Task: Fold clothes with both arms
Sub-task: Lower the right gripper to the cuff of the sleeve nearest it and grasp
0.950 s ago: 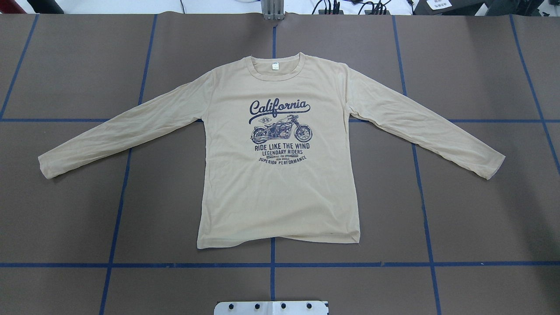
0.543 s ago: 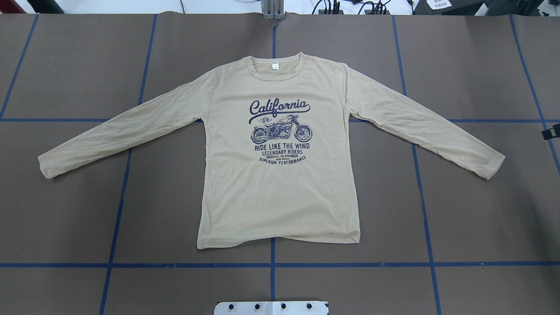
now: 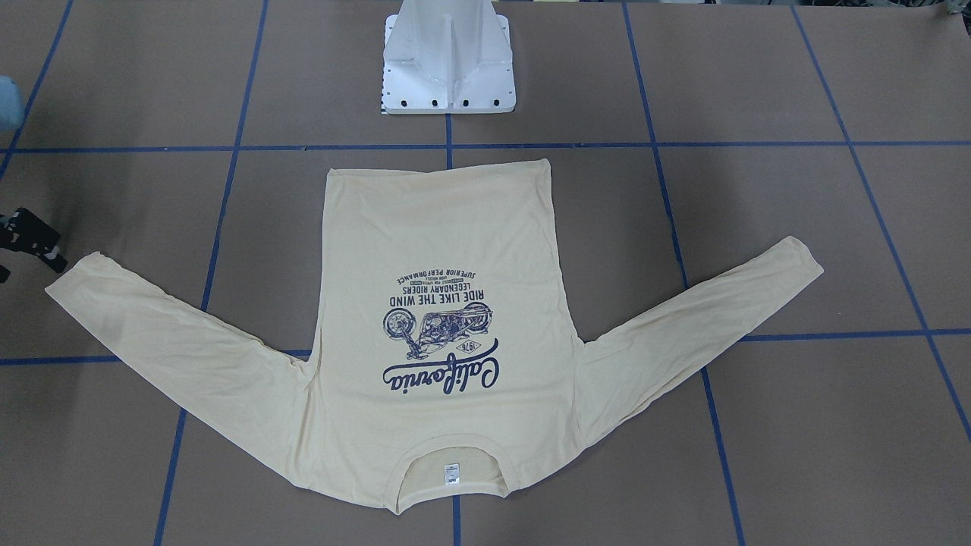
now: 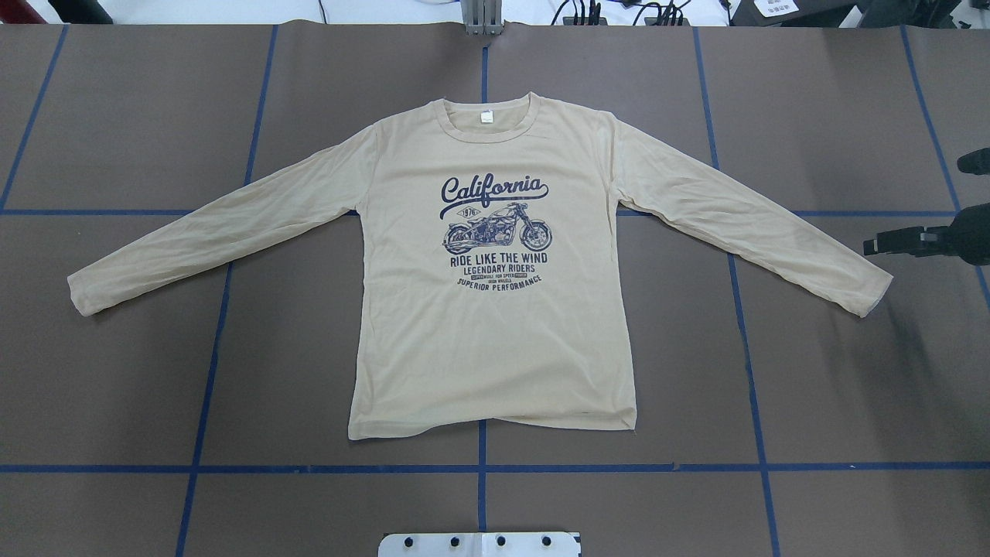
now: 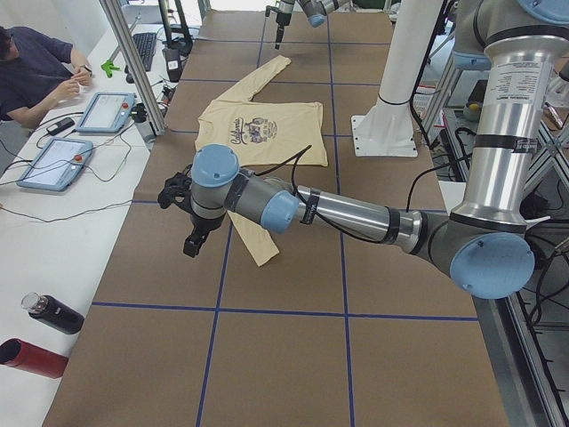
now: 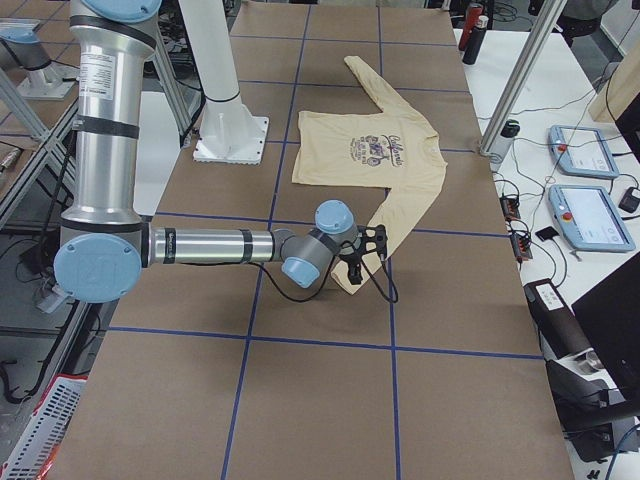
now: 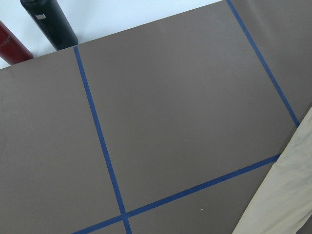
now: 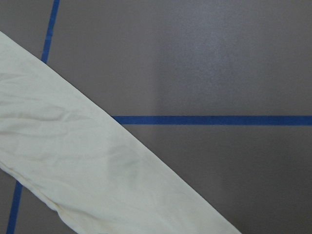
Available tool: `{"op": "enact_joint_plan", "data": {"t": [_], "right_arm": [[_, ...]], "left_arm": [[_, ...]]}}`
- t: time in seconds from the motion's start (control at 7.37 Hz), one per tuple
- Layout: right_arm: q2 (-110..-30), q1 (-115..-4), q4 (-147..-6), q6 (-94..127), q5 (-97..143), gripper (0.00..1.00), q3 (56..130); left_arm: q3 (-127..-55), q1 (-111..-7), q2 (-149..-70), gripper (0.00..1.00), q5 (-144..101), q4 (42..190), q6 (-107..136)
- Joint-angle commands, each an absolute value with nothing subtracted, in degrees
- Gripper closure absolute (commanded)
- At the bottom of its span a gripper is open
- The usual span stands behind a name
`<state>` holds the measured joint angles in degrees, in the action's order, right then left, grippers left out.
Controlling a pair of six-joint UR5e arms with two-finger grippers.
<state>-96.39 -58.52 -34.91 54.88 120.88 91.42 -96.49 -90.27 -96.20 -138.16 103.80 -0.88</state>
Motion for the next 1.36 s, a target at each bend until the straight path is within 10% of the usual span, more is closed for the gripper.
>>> {"op": "enact_joint_plan", "data": {"t": [0.0,0.81,1.22], "right_arm": [[-97.90,-52.66,-32.34,61.26,113.57,0.10,91.23],[-100.19,-48.70,-32.26,61.79,110.13,0.21,91.41],[-100.20,-48.08,-32.34,61.70,109.86,0.67,91.58]], "left_arm": [[-96.42,-90.26,-95.98,0.00,-138.16,103.80,-0.88],[-96.15,-90.26,-95.98,0.00,-138.16,103.80,-0.88],[-96.07,-90.26,-95.89,0.00,-138.16,103.80,-0.88]]}}
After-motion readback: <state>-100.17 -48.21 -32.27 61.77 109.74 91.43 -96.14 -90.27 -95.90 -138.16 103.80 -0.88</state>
